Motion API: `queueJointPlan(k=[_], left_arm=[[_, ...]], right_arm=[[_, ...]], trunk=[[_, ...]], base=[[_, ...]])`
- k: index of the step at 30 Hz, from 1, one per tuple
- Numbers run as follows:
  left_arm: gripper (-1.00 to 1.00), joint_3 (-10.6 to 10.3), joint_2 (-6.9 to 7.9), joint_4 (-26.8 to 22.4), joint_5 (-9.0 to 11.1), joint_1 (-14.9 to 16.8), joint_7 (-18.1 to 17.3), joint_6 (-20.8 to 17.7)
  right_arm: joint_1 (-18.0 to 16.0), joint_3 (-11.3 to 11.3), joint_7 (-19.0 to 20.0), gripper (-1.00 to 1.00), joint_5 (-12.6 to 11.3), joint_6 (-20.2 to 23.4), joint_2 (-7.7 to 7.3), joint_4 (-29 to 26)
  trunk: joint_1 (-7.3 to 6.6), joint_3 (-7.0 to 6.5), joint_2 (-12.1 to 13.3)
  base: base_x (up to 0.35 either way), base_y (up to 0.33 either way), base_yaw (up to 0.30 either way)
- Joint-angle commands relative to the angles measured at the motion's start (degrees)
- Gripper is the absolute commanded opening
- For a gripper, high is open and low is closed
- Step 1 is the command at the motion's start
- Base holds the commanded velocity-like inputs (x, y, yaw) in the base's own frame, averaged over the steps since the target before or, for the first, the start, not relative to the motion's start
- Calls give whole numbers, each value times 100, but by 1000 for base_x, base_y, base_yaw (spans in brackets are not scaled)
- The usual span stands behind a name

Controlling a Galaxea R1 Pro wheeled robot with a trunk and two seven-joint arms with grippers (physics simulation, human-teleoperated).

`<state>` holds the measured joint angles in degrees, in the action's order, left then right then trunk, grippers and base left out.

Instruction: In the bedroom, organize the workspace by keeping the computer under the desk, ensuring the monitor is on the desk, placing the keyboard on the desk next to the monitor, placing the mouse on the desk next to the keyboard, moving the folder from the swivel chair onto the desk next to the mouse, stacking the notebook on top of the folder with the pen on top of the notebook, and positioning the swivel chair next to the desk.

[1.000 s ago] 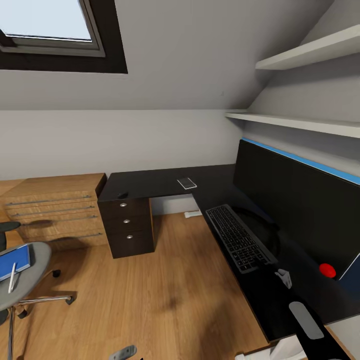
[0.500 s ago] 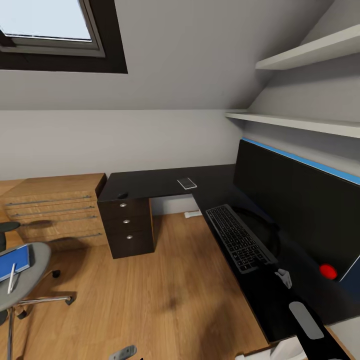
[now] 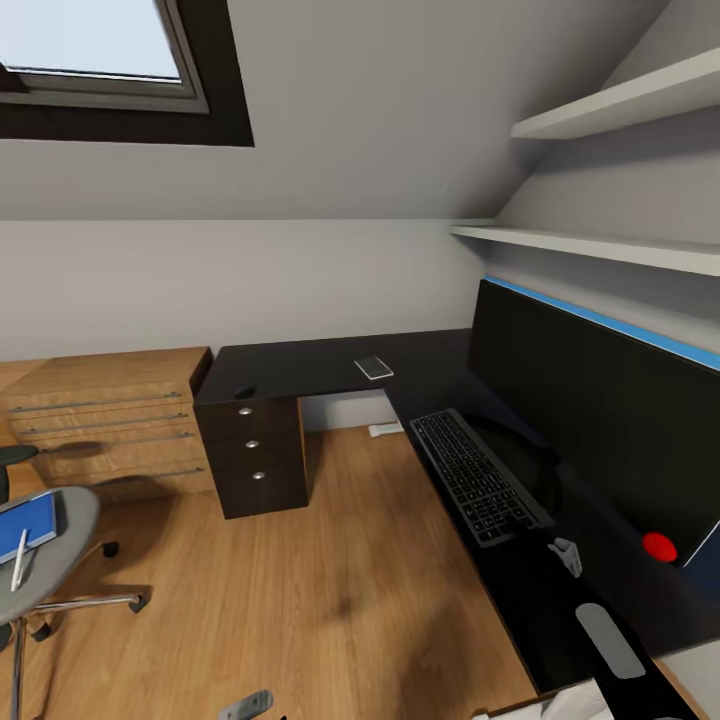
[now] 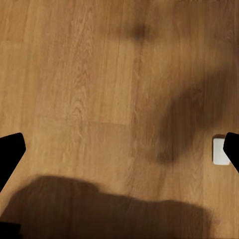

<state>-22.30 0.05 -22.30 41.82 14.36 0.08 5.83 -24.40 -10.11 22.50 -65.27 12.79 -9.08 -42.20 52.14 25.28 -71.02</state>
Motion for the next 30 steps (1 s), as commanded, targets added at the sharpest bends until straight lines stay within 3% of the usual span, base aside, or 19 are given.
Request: queueJointPlan(k=[1,30], left_arm=[[100,-38,3,6,54,6,1,32],[100,-38,13,-1,72,6,10,23]], right_arm=[[-4,-17,17,-100,-61,57,2,1],[-4,-77,59,-100,-81,41,-6,63]], trunk=[[0,6,-3],[0,6,-3]], base=[[44,-48,0],[3,-3,0]])
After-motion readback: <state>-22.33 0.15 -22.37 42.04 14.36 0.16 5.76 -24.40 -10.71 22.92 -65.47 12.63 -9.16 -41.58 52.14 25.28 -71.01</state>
